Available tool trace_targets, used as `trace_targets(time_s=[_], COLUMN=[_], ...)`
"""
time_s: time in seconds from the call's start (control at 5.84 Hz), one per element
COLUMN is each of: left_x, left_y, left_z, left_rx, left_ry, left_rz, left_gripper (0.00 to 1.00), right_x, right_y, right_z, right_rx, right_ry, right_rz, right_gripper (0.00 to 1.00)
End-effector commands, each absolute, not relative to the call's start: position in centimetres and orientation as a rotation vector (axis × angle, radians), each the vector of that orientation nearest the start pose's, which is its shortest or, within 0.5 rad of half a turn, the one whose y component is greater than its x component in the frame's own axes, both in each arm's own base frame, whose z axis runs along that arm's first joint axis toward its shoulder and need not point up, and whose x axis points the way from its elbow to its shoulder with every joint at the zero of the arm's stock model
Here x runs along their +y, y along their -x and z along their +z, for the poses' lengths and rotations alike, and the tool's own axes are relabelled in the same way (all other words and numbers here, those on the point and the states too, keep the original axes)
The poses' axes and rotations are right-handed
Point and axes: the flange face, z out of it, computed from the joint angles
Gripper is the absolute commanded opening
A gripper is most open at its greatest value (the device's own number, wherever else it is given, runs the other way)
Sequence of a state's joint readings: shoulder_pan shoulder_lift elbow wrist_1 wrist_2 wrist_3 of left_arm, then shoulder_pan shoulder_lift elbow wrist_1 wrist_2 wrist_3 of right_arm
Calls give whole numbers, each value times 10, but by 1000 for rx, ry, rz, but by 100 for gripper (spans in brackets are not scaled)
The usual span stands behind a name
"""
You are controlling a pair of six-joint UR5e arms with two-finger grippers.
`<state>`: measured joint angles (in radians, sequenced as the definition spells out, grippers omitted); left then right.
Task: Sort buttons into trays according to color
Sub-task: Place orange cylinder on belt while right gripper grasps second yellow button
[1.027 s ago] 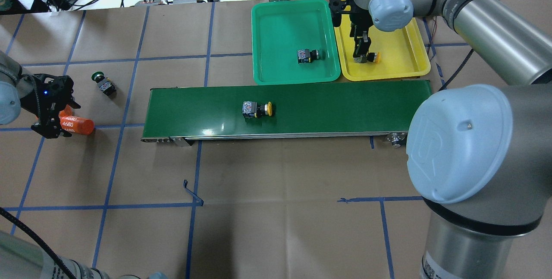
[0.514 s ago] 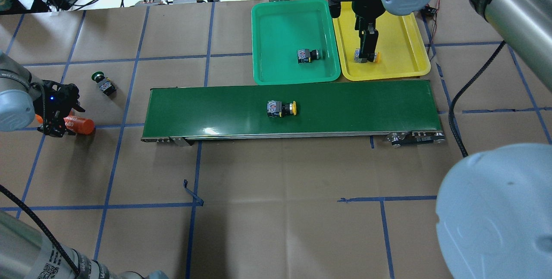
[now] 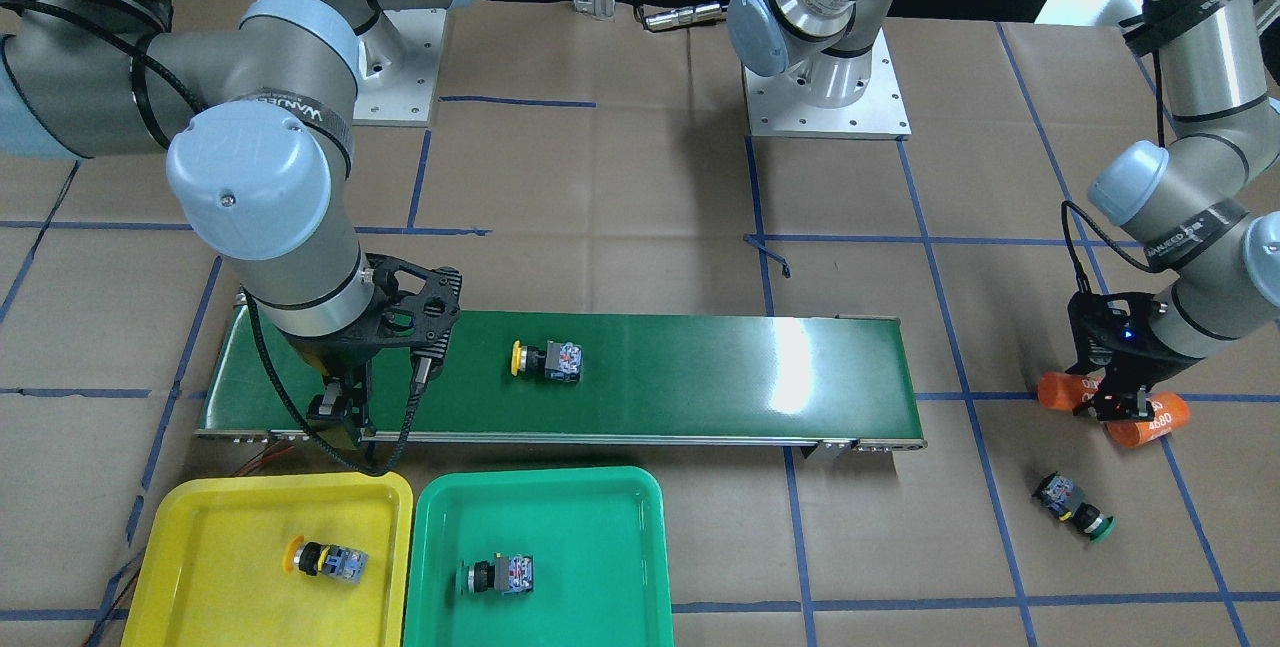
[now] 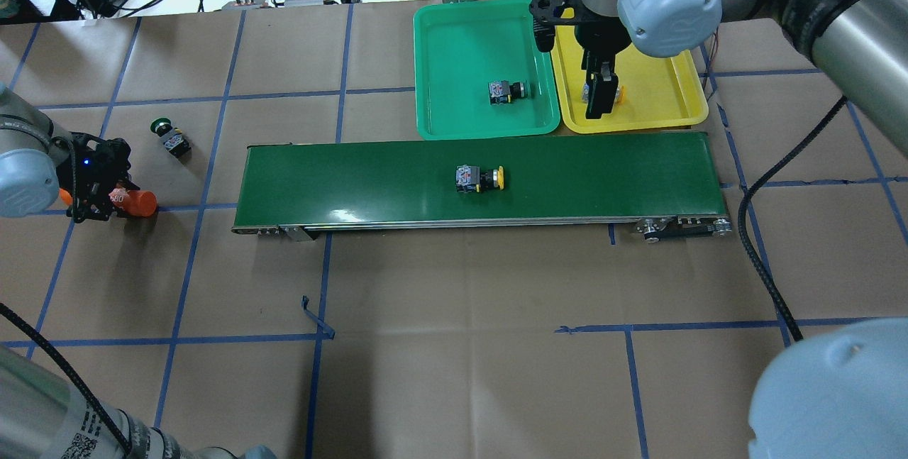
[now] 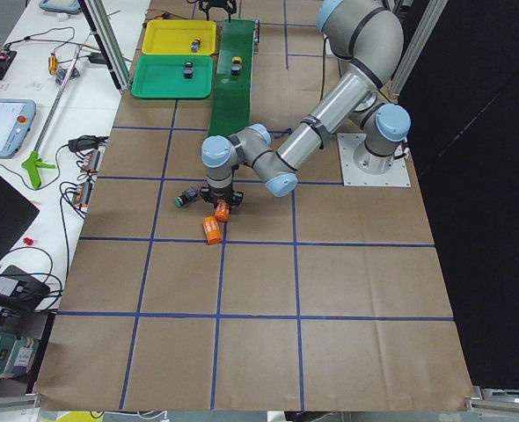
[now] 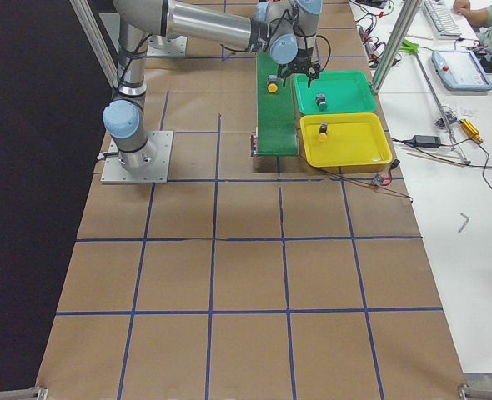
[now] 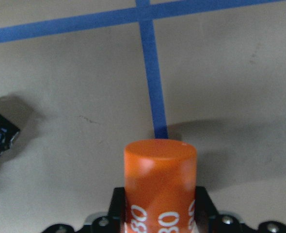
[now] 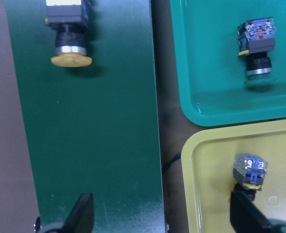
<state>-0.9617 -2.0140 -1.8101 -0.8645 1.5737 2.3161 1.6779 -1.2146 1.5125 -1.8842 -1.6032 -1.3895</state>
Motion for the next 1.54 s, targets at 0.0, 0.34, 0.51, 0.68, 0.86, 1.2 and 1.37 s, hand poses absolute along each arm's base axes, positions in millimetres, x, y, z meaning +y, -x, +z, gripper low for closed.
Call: trace_targets(time_s=[0.0, 0.34, 0.51, 0.68, 0.86, 1.2, 1.37], left_x=[-550, -552, -558, -559, -559, -551, -546], left_y=[-200, -100, -50, 5, 66, 103, 104], left_z=[248, 299, 305, 304, 295, 264, 259], left_rx=[-2113, -2124, -2151, -2223, -2226, -2178, -2172], left_ry=[2314, 2283, 2270, 2197, 2189, 2184, 2178], left_rz=[-7, -5, -2, -5, -18, -72, -83], left_gripper=[0, 0, 0, 0, 0, 1, 1], right_x=[-578, -541, -542, -543, -547, -555, -562], right_y=[-209, -206, -206, -206, -207, -187, -152], right_z=[304, 281, 281, 270, 261, 247, 242], right_rx=[2295, 2323, 2334, 2315, 2324, 2271, 2249], right_ry=[2175, 2142, 2151, 2157, 2169, 2232, 2254], right_rz=[42, 38, 7, 25, 0, -14, 9], right_gripper=[100, 100, 100, 100, 100, 98, 82])
